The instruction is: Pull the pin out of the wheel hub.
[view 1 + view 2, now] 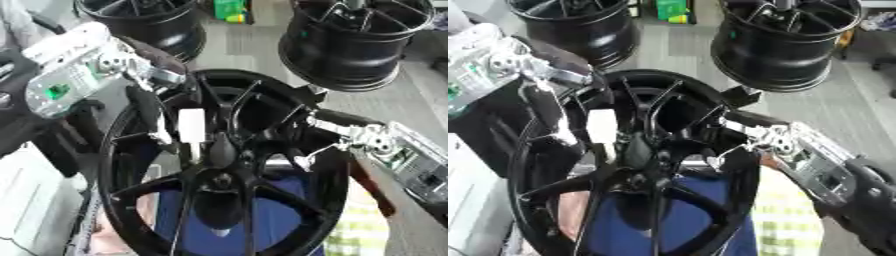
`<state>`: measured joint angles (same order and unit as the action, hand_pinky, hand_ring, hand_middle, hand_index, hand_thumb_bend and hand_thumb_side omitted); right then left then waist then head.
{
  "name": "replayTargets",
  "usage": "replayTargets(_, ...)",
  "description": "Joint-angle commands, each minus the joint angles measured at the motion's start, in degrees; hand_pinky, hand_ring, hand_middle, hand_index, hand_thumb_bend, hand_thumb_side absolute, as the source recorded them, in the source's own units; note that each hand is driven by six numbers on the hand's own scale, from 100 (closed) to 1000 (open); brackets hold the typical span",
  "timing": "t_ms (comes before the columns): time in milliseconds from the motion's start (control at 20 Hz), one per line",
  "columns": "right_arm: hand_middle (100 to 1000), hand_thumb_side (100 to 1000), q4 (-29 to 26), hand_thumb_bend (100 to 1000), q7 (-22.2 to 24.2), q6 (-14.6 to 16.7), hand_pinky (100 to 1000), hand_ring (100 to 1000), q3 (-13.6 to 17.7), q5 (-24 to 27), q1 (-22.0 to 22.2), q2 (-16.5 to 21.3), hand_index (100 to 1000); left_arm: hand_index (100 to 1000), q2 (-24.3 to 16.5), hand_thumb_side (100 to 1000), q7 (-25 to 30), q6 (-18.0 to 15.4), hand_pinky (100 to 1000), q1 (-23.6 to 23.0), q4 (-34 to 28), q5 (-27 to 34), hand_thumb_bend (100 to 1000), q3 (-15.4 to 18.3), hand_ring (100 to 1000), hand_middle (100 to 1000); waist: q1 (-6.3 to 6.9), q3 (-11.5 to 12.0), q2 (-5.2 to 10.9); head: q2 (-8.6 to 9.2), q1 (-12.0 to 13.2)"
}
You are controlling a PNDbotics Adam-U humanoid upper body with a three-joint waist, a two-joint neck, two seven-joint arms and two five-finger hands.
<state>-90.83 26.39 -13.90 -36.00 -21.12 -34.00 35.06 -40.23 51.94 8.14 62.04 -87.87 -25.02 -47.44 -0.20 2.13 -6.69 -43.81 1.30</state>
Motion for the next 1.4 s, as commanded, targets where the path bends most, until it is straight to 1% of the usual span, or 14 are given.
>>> replayTargets(50,615,202,-0.62,100,0.04,-0.07,801,697,-0.09,-0.16,-0.56,0.21,711,888,-0.35,461,0.03,-0.02,900,1.65,-0.32,-0.11,638,1.02,921,819,0.08,0.0,0.54,-0.31,0.18)
replayTargets(950,615,201,-0.78,100,0.02,-0.17,801,696,-0.06,-0.05,-0.55,0.09,710,861,1.34,457,0.03,-0.06,894,2.29,0.56,-1.39,642,1.06,910,804,0.14,-0.33,0.5,-0.06,0.46)
replayTargets(1100,615,201,-0.81,100,-0.02,-0.21,801,696,-0.04,-0.04,-0.54,0.1,710,843,1.51,443,0.03,0.36,888,2.39,0.54,-1.65,633,1.24,887,759,0.14,-0.3,0.45,-0.07,0.51)
replayTargets(1150,615,201,-0.81,100,-0.02,-0.21,801,696,-0.04,-0.04,-0.53,0.11,710,827,1.58,437,0.03,0.63,883,2.42,0.51,-1.72,624,1.31,864,722,0.13,-0.3,0.44,-0.05,0.5)
replayTargets(1400,615,199,-0.89,100,-0.04,-0.22,802,696,-0.05,-0.02,-0.6,-0.02,710,771,2.25,446,0.03,2.34,867,2.62,0.3,-1.26,609,1.37,796,636,0.05,-0.33,0.36,0.0,0.62)
